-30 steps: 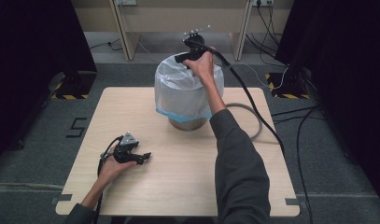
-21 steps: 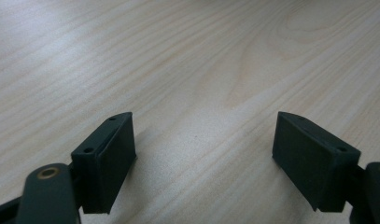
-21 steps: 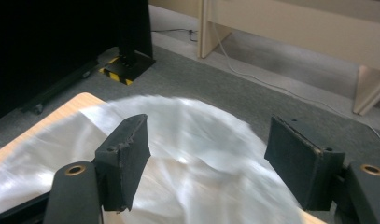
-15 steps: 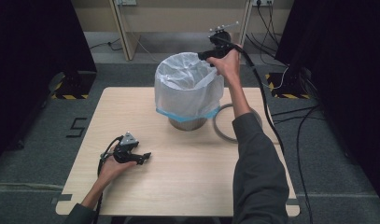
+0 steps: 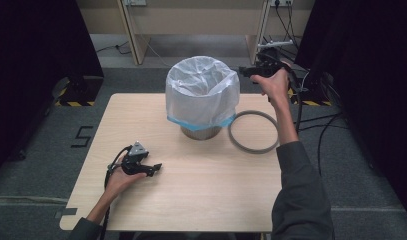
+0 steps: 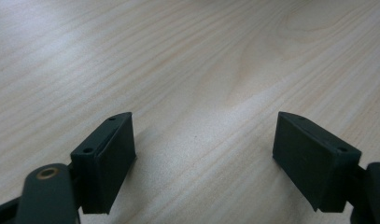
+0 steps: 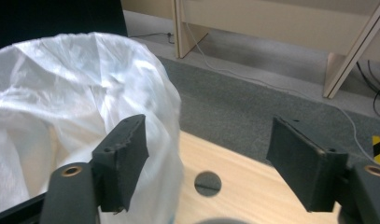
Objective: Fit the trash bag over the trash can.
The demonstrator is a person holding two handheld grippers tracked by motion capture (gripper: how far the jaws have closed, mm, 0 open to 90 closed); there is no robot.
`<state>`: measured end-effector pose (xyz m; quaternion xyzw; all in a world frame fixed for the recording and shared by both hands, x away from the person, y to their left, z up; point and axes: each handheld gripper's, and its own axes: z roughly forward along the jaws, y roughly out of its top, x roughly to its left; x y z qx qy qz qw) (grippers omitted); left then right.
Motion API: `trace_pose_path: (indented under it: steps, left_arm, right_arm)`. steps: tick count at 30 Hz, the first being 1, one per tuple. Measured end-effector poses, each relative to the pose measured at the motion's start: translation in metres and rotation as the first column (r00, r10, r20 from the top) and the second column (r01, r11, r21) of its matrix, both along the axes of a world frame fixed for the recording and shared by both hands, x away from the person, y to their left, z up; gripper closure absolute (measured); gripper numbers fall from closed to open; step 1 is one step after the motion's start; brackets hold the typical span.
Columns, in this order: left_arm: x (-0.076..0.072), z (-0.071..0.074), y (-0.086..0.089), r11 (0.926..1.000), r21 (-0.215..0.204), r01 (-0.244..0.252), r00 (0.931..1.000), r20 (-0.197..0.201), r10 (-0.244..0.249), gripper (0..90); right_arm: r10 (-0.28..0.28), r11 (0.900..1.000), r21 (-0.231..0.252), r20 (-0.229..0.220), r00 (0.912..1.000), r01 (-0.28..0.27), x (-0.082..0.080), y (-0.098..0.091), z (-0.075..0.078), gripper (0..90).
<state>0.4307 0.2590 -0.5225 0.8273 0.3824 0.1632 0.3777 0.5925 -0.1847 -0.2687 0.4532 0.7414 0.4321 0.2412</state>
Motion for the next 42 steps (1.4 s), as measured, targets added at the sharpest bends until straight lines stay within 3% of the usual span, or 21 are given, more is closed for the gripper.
trace_pose_path:
  steps: [7, 13, 26, 36, 42]
  left_arm:
    - [0.000, 0.000, 0.000, 1.0000, 0.000, 0.000, 1.0000, 0.000, 0.000, 20.0]
    - [0.000, 0.000, 0.000, 1.0000, 0.000, 0.000, 1.0000, 0.000, 0.000, 20.0]
    - [0.000, 0.000, 0.000, 1.0000, -0.001, 0.002, 1.0000, 0.002, -0.002, 19.6]
    - [0.000, 0.000, 0.000, 1.0000, 0.002, 0.003, 1.0000, 0.000, -0.003, 19.6]
    - [0.000, 0.000, 0.000, 1.0000, 0.002, 0.003, 1.0000, 0.000, -0.003, 19.6]
  right_arm:
    - [-0.047, 0.9982, 0.037, -0.028, 0.9985, 0.048, -0.011, -0.040, -0.024, 20.9]
    - [-0.068, 0.9967, 0.041, -0.065, 0.9956, 0.071, -0.017, -0.058, -0.056, 22.5]
    - [-0.154, 0.9878, 0.005, -0.105, 0.9824, 0.156, -0.032, -0.088, -0.124, 31.9]
    - [-0.192, 0.9814, -0.024, -0.095, 0.9768, 0.190, -0.063, -0.098, -0.163, 34.2]
    - [-0.210, 0.9777, -0.038, -0.101, 0.9726, 0.207, -0.074, -0.100, -0.179, 34.1]
